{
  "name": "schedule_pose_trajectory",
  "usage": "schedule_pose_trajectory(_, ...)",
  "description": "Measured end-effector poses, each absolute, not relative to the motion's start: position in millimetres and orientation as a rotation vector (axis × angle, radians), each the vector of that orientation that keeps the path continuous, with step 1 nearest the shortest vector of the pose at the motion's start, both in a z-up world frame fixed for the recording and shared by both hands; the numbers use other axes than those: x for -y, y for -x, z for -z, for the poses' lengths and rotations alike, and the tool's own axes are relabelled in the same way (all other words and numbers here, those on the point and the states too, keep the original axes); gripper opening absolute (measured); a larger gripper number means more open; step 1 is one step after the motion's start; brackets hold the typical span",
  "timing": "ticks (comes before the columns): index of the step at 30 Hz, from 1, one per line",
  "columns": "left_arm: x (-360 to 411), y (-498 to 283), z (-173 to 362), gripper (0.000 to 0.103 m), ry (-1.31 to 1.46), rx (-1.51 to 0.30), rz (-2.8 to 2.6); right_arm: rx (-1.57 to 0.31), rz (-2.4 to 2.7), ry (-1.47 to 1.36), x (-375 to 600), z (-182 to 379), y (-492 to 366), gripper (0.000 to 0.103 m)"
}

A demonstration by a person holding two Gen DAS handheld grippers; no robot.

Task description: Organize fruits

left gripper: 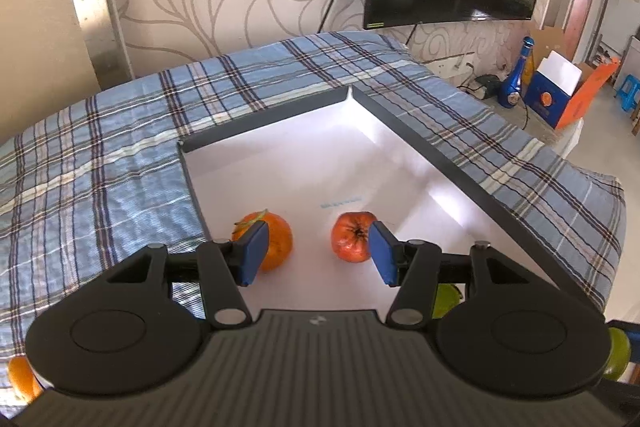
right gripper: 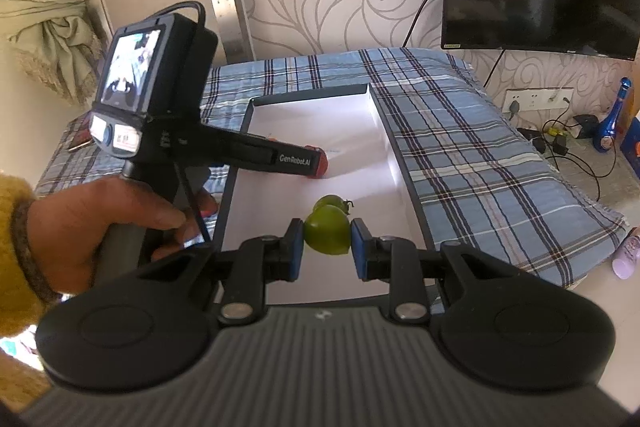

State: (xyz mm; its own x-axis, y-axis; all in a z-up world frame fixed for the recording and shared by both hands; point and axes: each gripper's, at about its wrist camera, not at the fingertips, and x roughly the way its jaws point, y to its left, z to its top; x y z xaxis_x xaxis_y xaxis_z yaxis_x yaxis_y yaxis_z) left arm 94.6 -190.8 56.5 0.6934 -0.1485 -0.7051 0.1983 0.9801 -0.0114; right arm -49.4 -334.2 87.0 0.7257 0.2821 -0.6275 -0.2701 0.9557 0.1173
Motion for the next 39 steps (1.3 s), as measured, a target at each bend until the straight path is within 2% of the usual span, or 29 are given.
schedule_pose_trajectory(22, 166.9, -83.9, -79.3, 0.064, -0.034, -0.745, 0.122, -0.749, -0.322, -0.03, 336.4, -67.1, 28.5, 0.028)
schedule_pose_trajectory(39, 153.2, -36.7, -96.5, 0.064, 0.006, -0.723, 0.107, -0.781, -0.338, -0.036, 341.3, -56.2, 18.8, 0.028)
